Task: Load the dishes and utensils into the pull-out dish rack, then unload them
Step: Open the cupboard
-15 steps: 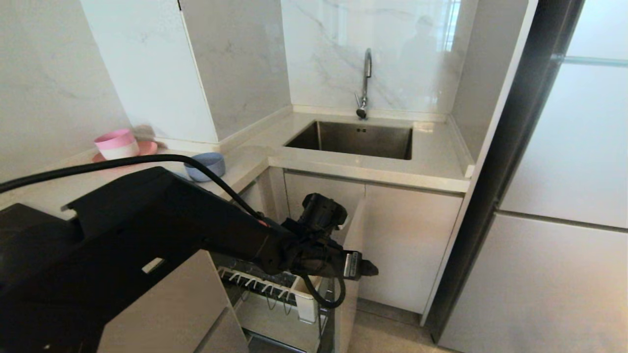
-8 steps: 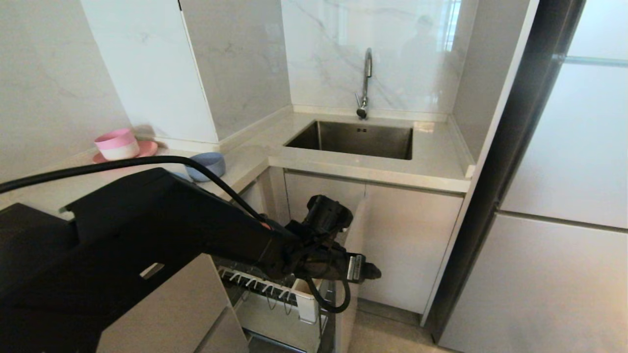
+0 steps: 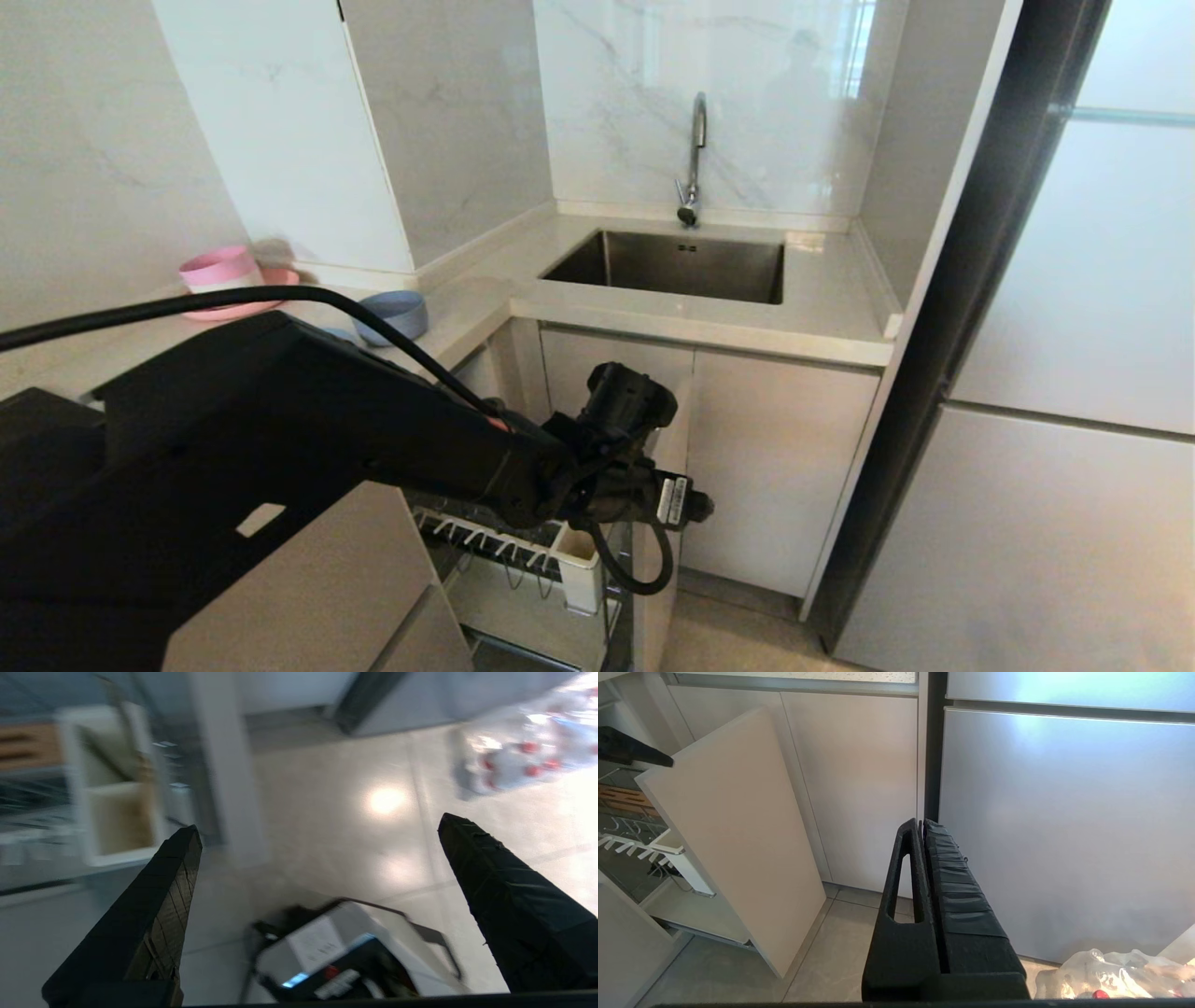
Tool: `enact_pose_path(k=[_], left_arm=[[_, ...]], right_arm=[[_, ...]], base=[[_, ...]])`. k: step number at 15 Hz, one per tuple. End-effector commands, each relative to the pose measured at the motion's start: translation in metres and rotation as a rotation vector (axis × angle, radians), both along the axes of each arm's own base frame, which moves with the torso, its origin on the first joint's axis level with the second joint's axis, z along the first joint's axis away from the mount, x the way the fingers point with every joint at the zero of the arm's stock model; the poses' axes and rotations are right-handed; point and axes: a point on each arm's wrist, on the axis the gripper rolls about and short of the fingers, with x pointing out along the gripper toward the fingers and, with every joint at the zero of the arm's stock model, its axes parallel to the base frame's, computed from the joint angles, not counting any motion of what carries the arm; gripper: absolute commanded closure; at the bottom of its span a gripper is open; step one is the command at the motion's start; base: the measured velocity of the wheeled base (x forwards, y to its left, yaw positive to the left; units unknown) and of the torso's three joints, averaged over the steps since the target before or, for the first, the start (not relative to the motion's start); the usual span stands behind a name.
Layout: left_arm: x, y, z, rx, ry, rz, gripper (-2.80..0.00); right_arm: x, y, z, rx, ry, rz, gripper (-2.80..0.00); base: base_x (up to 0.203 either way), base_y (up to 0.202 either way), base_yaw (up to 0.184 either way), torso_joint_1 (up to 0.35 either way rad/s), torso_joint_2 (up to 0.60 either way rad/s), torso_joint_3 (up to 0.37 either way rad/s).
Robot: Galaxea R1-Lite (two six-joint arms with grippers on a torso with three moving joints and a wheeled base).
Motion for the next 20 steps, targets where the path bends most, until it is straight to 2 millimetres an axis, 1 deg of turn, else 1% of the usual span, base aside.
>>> enact_pose_path(k=[1, 4, 5, 7, 10, 14, 16, 17, 20], left_arm=[[0.0, 0.001, 0.005, 0.02, -0.033, 0.022, -2.8], [0.0, 0.004, 0.011, 0.099, -0.115, 0.074, -2.8], [-0.001, 0.006, 0.017, 0.108, -0.137, 0.086, -2.8], [-0.005, 0.01, 0.034, 0.095, -0.18, 0.109, -2.8], [-0.016, 0.024, 0.076, 0.03, -0.248, 0.129, -2.8], [-0.039, 0.057, 0.139, -0.07, -0.349, 0.165, -2.8], [-0.049, 0.073, 0.162, -0.108, -0.392, 0.184, -2.8], [-0.053, 0.082, 0.171, -0.112, -0.417, 0.192, 0.0], [-0.067, 0.106, 0.197, -0.134, -0.494, 0.217, 0.0]], right_arm=[[0.0, 0.0, 0.0, 0.0, 0.001, 0.0, 0.0], [0.0, 0.0, 0.0, 0.0, 0.001, 0.0, 0.0], [0.0, 0.0, 0.0, 0.0, 0.001, 0.0, 0.0], [0.0, 0.0, 0.0, 0.0, 0.0, 0.0, 0.0], [0.0, 0.0, 0.0, 0.0, 0.0, 0.0, 0.0], [0.0, 0.0, 0.0, 0.0, 0.001, 0.0, 0.0], [0.0, 0.0, 0.0, 0.0, 0.001, 0.0, 0.0], [0.0, 0.0, 0.0, 0.001, 0.001, 0.0, 0.0], [0.0, 0.0, 0.0, 0.0, 0.0, 0.0, 0.0]], base=[[0.0, 0.0, 0.0, 0.0, 0.0, 0.0], [0.0, 0.0, 0.0, 0.0, 0.0, 0.0], [0.0, 0.0, 0.0, 0.0, 0.0, 0.0], [0.0, 0.0, 0.0, 0.0, 0.0, 0.0], [0.0, 0.0, 0.0, 0.0, 0.0, 0.0], [0.0, 0.0, 0.0, 0.0, 0.0, 0.0], [0.0, 0.0, 0.0, 0.0, 0.0, 0.0], [0.0, 0.0, 0.0, 0.0, 0.0, 0.0], [0.0, 0.0, 0.0, 0.0, 0.0, 0.0]])
